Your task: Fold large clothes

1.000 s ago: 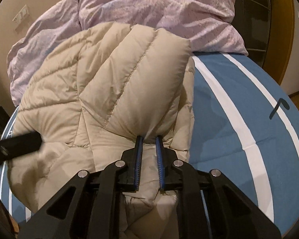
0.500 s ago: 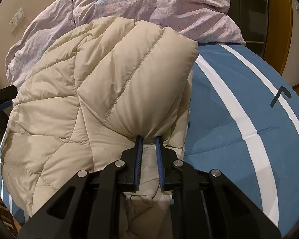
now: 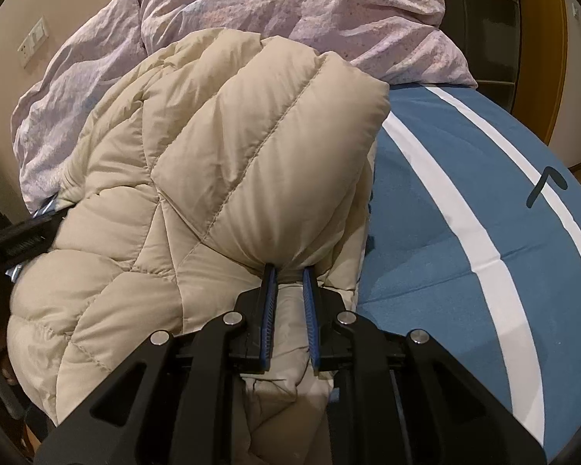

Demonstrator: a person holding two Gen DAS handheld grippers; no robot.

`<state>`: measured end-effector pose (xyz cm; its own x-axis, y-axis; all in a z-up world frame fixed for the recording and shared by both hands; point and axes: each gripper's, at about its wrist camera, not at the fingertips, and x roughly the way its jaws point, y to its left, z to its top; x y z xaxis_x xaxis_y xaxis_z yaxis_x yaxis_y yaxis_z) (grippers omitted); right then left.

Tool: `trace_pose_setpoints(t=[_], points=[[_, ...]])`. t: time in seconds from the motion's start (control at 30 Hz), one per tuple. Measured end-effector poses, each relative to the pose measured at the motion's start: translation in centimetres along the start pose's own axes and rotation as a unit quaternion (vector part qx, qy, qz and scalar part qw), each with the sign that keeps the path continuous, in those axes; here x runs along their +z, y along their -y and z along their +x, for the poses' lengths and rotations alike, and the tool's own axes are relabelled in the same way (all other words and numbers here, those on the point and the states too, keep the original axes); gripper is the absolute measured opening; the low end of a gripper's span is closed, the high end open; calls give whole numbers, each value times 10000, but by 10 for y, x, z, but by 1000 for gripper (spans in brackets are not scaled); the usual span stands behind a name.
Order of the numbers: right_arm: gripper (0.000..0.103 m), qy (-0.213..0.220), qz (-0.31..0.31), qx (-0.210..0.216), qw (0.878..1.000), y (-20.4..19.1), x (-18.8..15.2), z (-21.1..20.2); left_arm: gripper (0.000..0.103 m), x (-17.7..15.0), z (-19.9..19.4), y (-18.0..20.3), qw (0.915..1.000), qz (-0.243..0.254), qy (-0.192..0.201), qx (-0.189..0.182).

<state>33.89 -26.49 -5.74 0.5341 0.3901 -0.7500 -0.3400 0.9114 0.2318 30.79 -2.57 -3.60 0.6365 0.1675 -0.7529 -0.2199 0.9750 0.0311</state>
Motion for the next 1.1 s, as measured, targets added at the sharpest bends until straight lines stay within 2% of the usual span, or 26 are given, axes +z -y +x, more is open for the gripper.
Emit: trace_pose_setpoints(t=[0.13, 0.27, 0.37, 0.4, 0.5, 0.67, 0.9, 1.1], points=[[17, 73, -131, -162, 9998, -2, 7, -15, 78, -2, 6, 3, 10000, 43, -46, -45], [19, 444, -111, 31, 9989, -9, 25, -42, 78, -3, 9, 2, 9999, 16, -77, -145], [44, 707, -161, 248, 9971, -21, 41, -55, 78, -3, 9, 4, 9998, 17, -82, -176], [45, 755, -236, 241, 9966, -27, 47, -54, 78, -3, 9, 6, 9998, 32, -76, -177], [45, 747, -415, 123, 9963, -40, 60, -40, 78, -3, 10, 10, 9998, 52, -67, -187], [44, 656, -304, -76, 9974, -39, 72, -13, 78, -3, 11, 11, 9997, 48, -60, -211], [41, 445, -195, -351, 9982, -25, 63, 11, 78, -4, 12, 9, 9995, 9, -40, -312], [41, 331, -98, -397, 9986, -17, 55, 25, 80, -3, 12, 7, 9991, -38, -41, -411]])
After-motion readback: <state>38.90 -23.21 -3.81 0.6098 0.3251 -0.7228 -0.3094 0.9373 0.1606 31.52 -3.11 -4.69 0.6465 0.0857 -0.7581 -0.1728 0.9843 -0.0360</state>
